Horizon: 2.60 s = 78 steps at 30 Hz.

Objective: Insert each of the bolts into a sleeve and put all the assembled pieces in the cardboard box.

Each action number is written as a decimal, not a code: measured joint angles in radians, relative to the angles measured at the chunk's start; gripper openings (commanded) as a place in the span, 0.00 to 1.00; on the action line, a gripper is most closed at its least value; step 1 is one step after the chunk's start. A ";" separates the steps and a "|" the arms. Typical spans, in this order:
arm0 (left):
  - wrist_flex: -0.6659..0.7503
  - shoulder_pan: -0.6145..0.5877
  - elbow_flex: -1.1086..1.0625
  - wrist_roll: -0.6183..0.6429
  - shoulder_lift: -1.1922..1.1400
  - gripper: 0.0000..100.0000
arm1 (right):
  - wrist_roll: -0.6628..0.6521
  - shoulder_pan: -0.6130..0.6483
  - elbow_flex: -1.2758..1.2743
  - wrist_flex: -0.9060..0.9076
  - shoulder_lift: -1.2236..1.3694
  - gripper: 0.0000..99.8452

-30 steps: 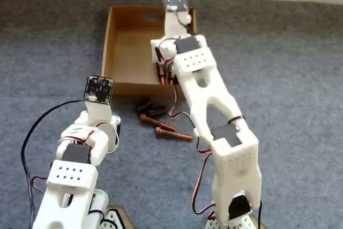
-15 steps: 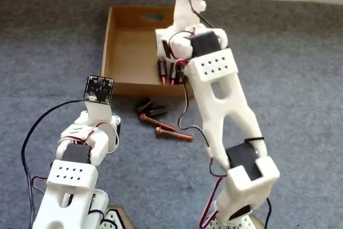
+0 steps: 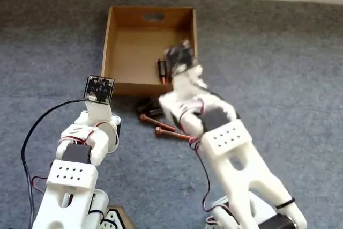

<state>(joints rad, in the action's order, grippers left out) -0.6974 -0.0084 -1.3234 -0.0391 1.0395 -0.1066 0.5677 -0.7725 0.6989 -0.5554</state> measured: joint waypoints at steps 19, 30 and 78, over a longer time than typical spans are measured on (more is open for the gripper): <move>0.000 0.000 0.000 0.000 0.000 0.01 | -0.178 0.057 0.098 -0.173 0.508 0.12; 0.000 0.000 0.000 0.000 0.000 0.01 | -0.483 0.057 0.192 -0.184 0.640 0.12; 0.031 -0.046 0.000 0.003 0.000 0.01 | -0.445 -0.196 0.175 0.155 0.482 0.01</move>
<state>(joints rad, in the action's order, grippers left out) -0.6667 -0.0545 -1.3234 -0.0361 1.0395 -0.5516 0.3713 -0.5976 0.8539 -0.0736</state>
